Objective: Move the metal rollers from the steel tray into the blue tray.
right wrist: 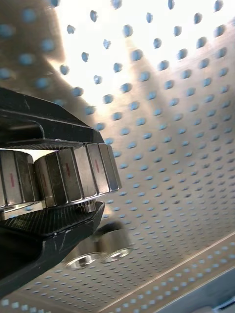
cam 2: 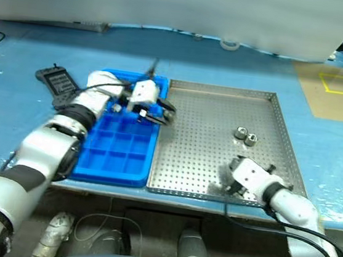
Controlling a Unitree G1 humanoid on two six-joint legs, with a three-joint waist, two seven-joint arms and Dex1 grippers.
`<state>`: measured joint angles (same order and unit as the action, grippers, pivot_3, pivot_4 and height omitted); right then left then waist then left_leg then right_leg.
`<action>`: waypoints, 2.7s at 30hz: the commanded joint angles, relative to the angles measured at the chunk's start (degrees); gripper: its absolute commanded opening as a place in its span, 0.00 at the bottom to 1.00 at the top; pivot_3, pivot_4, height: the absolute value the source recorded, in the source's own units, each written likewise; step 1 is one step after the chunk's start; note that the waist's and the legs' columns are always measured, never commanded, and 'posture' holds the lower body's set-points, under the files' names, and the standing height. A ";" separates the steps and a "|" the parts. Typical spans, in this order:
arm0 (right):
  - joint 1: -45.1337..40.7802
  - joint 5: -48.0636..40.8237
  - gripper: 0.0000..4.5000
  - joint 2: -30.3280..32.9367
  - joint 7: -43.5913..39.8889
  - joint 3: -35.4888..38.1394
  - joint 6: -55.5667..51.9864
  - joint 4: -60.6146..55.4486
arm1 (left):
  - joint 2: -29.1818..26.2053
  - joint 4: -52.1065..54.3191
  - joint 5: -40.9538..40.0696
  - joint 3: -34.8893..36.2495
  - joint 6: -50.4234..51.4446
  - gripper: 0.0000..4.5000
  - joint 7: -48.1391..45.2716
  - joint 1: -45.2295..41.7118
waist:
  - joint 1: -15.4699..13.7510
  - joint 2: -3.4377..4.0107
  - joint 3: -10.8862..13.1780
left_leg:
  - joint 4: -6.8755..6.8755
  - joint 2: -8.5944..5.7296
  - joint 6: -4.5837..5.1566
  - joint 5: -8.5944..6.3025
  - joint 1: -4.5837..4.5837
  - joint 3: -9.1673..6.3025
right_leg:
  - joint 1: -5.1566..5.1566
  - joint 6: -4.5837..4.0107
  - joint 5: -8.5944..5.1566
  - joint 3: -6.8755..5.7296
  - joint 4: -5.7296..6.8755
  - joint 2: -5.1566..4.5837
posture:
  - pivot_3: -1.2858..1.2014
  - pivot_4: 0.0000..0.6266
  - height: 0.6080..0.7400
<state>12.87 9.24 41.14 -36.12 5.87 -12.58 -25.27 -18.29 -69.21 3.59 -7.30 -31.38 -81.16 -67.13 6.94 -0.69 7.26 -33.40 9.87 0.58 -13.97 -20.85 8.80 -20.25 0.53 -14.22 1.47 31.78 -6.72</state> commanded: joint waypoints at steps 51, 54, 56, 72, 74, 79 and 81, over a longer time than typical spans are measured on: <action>-22.53 -15.12 0.99 -14.77 11.11 0.01 -18.92 -14.39 | 24.35 12.52 -39.68 30.42 58.81 0.45 31.17 -1.24 | -0.69 0.06 0.01 | 0.09 -0.24 -0.03 0.14 -0.16 -0.09 | -0.06 -0.83 0.04 0.02 0.04 -0.03 | 0.33 0.24 1.00; -23.56 -14.65 0.99 -15.16 11.54 -1.64 -19.02 -14.08 | 25.42 15.26 -40.61 29.22 64.72 0.45 31.54 0.50 | -0.79 0.06 0.01 | 0.11 -0.22 -0.09 0.17 -0.15 -0.06 | -0.08 -0.82 0.05 0.03 0.05 -0.02 | 0.33 0.24 1.00; -23.49 -14.44 0.99 -15.27 11.76 -2.46 -18.68 -13.68 | 25.86 16.80 -41.36 29.04 67.62 0.45 31.97 1.06 | -1.03 0.07 0.02 | 0.13 -0.20 -0.15 0.21 -0.17 -0.04 | -0.08 -0.82 0.05 0.01 0.05 0.00 | 0.33 0.24 1.00; -22.37 -12.39 0.99 -16.64 14.79 -4.76 -15.70 -10.20 | 25.36 32.94 -44.09 19.52 82.18 0.45 22.41 6.71 | -1.29 0.08 0.03 | 0.17 -0.14 -0.23 0.26 -0.17 -0.01 | -0.14 -0.82 0.05 0.04 0.02 0.06 | 0.31 0.24 1.00; -22.28 -12.01 0.99 -16.56 15.22 -4.85 -15.18 -9.87 | 25.12 33.05 -43.64 18.74 82.07 0.45 21.95 7.02 | -1.37 0.08 0.03 | 0.17 -0.11 -0.26 0.28 -0.17 0.01 | -0.14 -0.81 0.05 0.04 0.01 0.10 | 0.31 0.24 1.00; -22.18 -11.85 0.99 -16.23 15.64 -5.01 -14.74 -9.62 | 24.09 33.35 -42.17 16.31 80.19 0.45 19.32 7.42 | -1.41 0.08 0.03 | 0.15 -0.15 -0.27 0.29 -0.18 0.12 | -0.11 -0.83 0.04 0.04 -0.04 0.09 | 0.31 0.24 1.00; -22.21 -11.82 0.99 -16.10 15.60 -5.04 -14.67 -9.55 | 23.74 32.58 -41.31 15.69 78.89 0.45 19.04 7.49 | -1.38 0.08 0.03 | 0.14 -0.14 -0.27 0.29 -0.18 0.12 | -0.11 -0.82 0.04 0.04 -0.03 0.10 | 0.31 0.24 1.00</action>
<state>-8.74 -4.07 24.64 -22.16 -0.72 -27.29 -35.56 4.18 -38.52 -37.01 11.59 47.00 -57.79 -59.13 5.56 -0.61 7.29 -33.25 9.74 0.31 -13.68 -21.02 8.92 -20.36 -0.29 -14.18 1.52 31.75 -6.62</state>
